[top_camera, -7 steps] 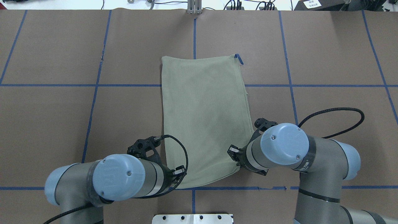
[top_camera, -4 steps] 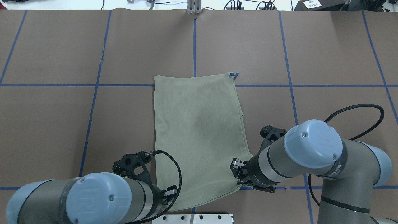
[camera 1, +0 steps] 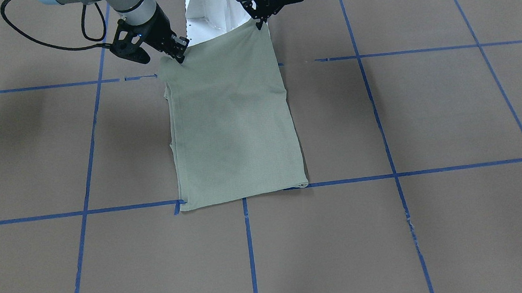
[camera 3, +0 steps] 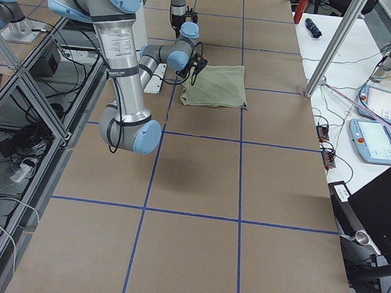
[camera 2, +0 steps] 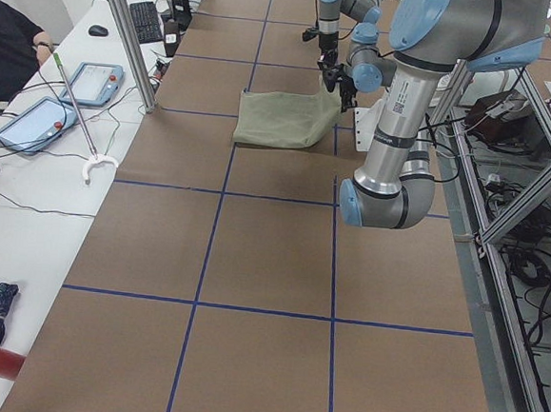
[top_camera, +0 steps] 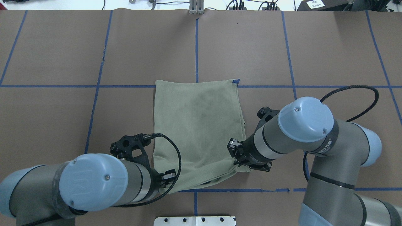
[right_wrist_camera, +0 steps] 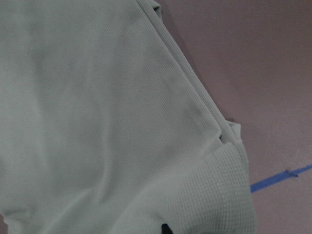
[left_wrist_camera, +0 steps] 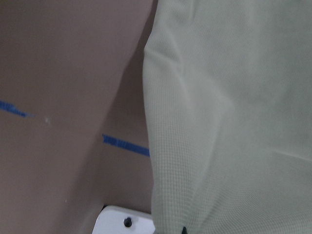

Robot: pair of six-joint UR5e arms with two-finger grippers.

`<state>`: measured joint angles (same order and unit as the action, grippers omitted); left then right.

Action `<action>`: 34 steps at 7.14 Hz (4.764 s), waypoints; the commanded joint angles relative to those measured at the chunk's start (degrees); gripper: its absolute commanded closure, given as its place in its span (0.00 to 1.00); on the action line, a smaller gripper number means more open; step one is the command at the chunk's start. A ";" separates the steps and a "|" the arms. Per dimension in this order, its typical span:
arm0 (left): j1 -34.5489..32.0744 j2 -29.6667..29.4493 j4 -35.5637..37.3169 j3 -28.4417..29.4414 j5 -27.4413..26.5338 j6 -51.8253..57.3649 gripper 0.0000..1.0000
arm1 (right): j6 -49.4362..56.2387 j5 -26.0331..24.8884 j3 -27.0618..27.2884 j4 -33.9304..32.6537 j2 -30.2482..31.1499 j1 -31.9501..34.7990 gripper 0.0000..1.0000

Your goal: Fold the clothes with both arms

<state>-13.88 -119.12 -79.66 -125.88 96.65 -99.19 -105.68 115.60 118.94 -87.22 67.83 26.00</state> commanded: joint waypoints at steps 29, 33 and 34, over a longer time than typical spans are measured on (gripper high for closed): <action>-73.75 34.58 -21.06 22.57 29.39 110.70 0.00 | 108.40 20.89 -22.60 -2.71 22.61 61.45 0.00; -73.92 35.17 -21.44 30.08 29.29 110.70 0.00 | 104.65 20.36 -21.73 -1.20 25.24 62.33 0.00; -73.92 35.10 -16.20 29.21 29.47 110.70 0.00 | 99.49 21.06 -21.82 -1.20 25.24 62.33 0.00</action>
<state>-87.75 -84.36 -100.45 -96.07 125.78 11.52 -1.34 136.10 97.23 -88.32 92.91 88.30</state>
